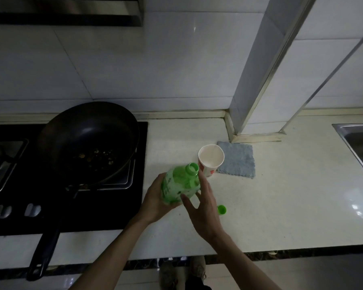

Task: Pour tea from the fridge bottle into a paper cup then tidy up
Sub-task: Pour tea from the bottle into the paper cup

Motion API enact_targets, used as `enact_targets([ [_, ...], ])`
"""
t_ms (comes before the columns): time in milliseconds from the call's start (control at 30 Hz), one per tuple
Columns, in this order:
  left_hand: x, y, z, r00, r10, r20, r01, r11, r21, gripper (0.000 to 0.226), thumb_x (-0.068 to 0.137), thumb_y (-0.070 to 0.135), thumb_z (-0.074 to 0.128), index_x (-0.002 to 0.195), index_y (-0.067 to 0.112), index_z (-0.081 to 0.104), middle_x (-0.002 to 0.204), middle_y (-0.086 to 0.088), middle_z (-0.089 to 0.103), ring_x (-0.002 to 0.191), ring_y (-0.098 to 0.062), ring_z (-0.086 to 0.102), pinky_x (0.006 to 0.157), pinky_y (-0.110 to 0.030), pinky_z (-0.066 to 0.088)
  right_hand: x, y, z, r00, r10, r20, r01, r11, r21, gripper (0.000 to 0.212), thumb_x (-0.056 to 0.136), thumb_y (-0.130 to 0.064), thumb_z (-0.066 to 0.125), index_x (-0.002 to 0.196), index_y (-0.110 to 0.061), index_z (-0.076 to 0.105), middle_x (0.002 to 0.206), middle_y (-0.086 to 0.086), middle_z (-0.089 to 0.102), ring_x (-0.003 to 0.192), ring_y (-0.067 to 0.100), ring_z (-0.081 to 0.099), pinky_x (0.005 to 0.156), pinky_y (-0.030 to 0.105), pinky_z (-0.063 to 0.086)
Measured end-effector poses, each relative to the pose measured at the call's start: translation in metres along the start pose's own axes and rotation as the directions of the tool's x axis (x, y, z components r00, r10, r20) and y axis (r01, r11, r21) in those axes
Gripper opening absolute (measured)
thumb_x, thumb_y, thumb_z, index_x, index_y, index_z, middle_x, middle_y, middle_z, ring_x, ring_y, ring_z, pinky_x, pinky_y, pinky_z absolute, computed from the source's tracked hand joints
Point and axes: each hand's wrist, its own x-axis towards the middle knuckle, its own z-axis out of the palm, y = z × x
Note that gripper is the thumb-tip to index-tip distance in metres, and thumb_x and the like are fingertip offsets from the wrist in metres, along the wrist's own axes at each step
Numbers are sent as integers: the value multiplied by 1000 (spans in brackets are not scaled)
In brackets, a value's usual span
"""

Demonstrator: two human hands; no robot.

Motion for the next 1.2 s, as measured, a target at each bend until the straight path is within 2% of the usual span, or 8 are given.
enact_targets([
  [200, 7, 18, -16, 999, 37, -20, -35, 994, 99, 88, 54, 35, 93, 129, 21, 49, 124, -2, 56, 113, -18, 61, 85, -42, 58, 12, -8, -15, 998, 55, 2, -52, 935, 351, 76, 90, -10, 67, 152, -25, 25, 148, -7, 43, 134, 10, 46, 103, 41, 49],
  [333, 11, 36, -23, 996, 61, -67, -48, 983, 180, 83, 54, 29, 94, 125, 34, 51, 123, 5, 53, 112, -12, 60, 87, -40, 57, 21, -10, -13, 992, 120, 30, -119, 867, 484, 77, 88, -12, 70, 150, -24, 27, 139, 4, 52, 127, 17, 54, 101, 43, 51],
  [400, 11, 46, -26, 993, 76, -85, -55, 971, 231, 80, 56, 21, 94, 119, 44, 50, 119, 6, 52, 108, -8, 59, 86, -34, 56, 27, -12, -12, 992, 121, 39, -123, 839, 530, 75, 88, -10, 70, 149, -26, 28, 137, 8, 54, 124, 19, 57, 98, 40, 53],
  [467, 11, 54, -28, 993, 81, -88, -51, 953, 300, 81, 56, 19, 94, 120, 42, 49, 117, 4, 51, 107, -7, 57, 84, -29, 54, 32, -14, -10, 990, 128, 53, -135, 806, 577, 72, 88, -6, 69, 145, -33, 32, 134, 8, 56, 122, 19, 59, 93, 34, 54],
  [667, 14, 70, -35, 992, 40, -122, 21, 885, 464, 90, 57, 22, 93, 135, 20, 49, 117, 2, 47, 106, -12, 54, 87, -25, 48, 43, -12, -1, 971, 205, 120, -232, 716, 659, 71, 88, -8, 70, 144, -31, 34, 131, 9, 60, 119, 20, 61, 92, 33, 54],
  [800, 18, 77, -37, 991, 23, -132, 52, 840, 540, 82, 57, 28, 91, 130, 27, 53, 114, 5, 46, 109, -16, 53, 88, -38, 52, 51, -12, 3, 957, 249, 149, -282, 678, 679, 64, 89, -9, 70, 139, -33, 39, 126, 6, 64, 115, 16, 63, 89, 31, 55],
  [900, 21, 83, -37, 989, 16, -148, 78, 789, 610, 81, 58, 32, 89, 130, 27, 52, 117, 4, 46, 113, -19, 50, 89, -47, 51, 56, -10, 6, 941, 295, 167, -325, 643, 693, 63, 89, -11, 70, 141, -27, 39, 124, 6, 66, 113, 17, 64, 92, 38, 55],
  [1200, 33, 96, -37, 986, -4, -166, 132, 622, 772, 93, 60, 46, 85, 141, 30, 43, 126, 2, 46, 119, -23, 44, 97, -47, 39, 63, -10, 12, 917, 335, 215, -372, 528, 764, 63, 83, -27, 71, 139, -36, 42, 125, -1, 66, 116, 17, 63, 90, 37, 55],
])
